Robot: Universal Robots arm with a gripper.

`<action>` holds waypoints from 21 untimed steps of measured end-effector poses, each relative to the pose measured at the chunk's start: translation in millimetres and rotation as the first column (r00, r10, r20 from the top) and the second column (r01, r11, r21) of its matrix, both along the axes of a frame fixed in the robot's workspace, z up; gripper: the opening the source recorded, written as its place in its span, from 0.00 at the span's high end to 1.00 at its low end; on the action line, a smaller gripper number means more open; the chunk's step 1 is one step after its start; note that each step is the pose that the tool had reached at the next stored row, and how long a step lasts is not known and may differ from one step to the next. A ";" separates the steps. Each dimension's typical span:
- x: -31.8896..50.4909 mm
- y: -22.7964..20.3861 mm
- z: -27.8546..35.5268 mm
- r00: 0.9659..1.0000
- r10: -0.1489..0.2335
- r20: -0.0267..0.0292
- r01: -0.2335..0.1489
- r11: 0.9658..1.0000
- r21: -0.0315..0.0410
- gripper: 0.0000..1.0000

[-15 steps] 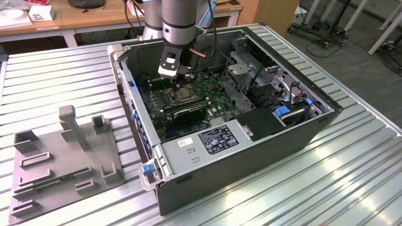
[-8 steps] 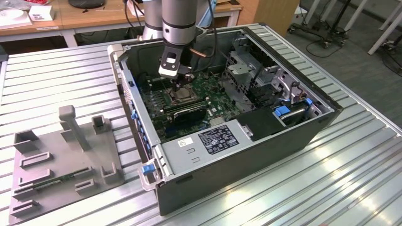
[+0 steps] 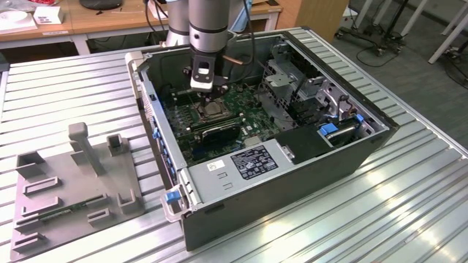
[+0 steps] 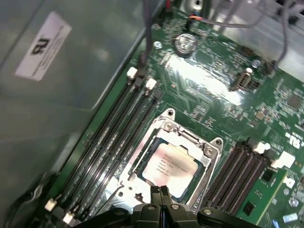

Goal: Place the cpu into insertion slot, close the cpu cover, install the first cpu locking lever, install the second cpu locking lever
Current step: 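Close the cpu cover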

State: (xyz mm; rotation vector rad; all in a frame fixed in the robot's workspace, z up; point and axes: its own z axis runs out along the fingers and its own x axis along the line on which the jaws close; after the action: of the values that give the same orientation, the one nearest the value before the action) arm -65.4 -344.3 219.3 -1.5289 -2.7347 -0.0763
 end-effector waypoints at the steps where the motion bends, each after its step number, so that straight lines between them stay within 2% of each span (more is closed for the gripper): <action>1: 0.0 0.0 -0.1 1.000 0.018 0.000 -0.018 1.000 0.000 0.89; 3: 0.0 0.0 -0.1 0.999 0.054 0.000 -0.054 0.999 0.000 0.89; 5: 0.0 0.0 -0.2 0.996 0.091 0.000 -0.091 0.996 0.000 0.89; 8: 0.0 0.0 -0.3 0.990 0.144 0.000 -0.144 0.990 0.000 0.89; 11: 0.0 0.0 -0.4 0.980 0.199 0.000 -0.199 0.980 0.000 0.89; 14: 0.0 0.0 -0.5 0.968 0.252 0.000 -0.252 0.968 0.000 0.89; 17: 0.0 0.0 -0.6 0.952 0.305 0.000 -0.305 0.952 0.000 0.89; 19: 0.0 0.0 -0.6 0.941 0.339 0.000 -0.339 0.941 0.000 0.89; 20: 0.0 0.0 -0.7 0.915 0.403 -0.001 -0.403 0.915 -0.002 0.89; 21: 0.0 0.0 -0.7 0.908 0.419 -0.001 -0.419 0.908 -0.002 0.89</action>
State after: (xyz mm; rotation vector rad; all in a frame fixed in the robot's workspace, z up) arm -65.4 -344.3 218.6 -0.9035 -2.9902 -0.0684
